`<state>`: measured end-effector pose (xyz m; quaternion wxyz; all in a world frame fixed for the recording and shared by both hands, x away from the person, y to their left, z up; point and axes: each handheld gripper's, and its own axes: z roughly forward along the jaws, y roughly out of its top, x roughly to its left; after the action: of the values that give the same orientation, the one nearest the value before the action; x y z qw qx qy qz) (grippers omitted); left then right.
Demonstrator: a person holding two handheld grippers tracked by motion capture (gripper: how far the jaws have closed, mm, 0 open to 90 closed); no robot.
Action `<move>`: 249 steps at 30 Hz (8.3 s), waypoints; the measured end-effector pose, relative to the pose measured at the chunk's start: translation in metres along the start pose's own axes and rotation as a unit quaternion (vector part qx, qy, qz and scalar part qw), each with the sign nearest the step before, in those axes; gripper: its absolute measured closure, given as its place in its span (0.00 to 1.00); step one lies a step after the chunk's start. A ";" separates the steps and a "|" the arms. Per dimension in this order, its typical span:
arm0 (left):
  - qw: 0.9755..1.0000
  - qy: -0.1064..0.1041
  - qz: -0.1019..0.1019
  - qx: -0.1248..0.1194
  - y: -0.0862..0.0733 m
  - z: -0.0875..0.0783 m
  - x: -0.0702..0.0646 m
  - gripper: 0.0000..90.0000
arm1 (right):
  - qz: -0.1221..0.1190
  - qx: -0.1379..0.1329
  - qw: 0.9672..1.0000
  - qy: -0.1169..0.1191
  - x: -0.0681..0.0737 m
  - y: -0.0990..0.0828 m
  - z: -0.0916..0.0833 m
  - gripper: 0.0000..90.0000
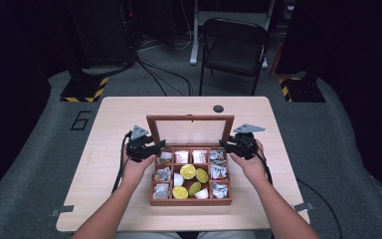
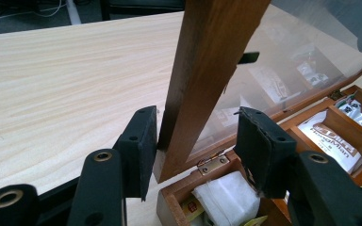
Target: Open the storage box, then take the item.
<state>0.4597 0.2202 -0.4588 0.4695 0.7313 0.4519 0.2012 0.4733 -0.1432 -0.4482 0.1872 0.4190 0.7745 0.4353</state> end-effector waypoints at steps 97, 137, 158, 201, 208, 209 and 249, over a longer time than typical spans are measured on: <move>0.995 -0.014 -0.088 0.051 0.004 0.054 0.025 0.40 | 0.093 0.051 0.994 -0.007 -0.015 0.009 0.050 0.46; 0.988 -0.016 -0.128 0.084 -0.001 0.067 0.027 0.28 | 0.131 0.077 0.988 -0.001 -0.022 0.005 0.064 0.40; 0.984 -0.027 -0.145 0.096 -0.005 0.071 0.031 0.24 | 0.169 0.094 0.981 0.015 -0.026 0.002 0.069 0.37; 0.978 -0.032 -0.176 0.108 -0.008 0.074 0.034 0.23 | 0.226 0.113 0.967 0.026 -0.029 -0.001 0.073 0.35; 0.977 -0.032 -0.178 0.109 -0.008 0.074 0.034 0.23 | 0.227 0.114 0.967 0.024 -0.029 -0.001 0.072 0.36; 0.977 -0.033 -0.179 0.109 -0.008 0.074 0.035 0.23 | 0.230 0.115 0.966 0.024 -0.029 -0.001 0.072 0.36; 0.984 -0.033 -0.155 0.084 0.009 0.041 0.030 0.31 | 0.014 0.081 0.994 0.076 0.052 0.001 0.011 0.40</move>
<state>0.5092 0.2237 -0.4746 0.4460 0.6958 0.5594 0.0635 0.4514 -0.0948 -0.4494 0.0876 0.4095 0.8131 0.4043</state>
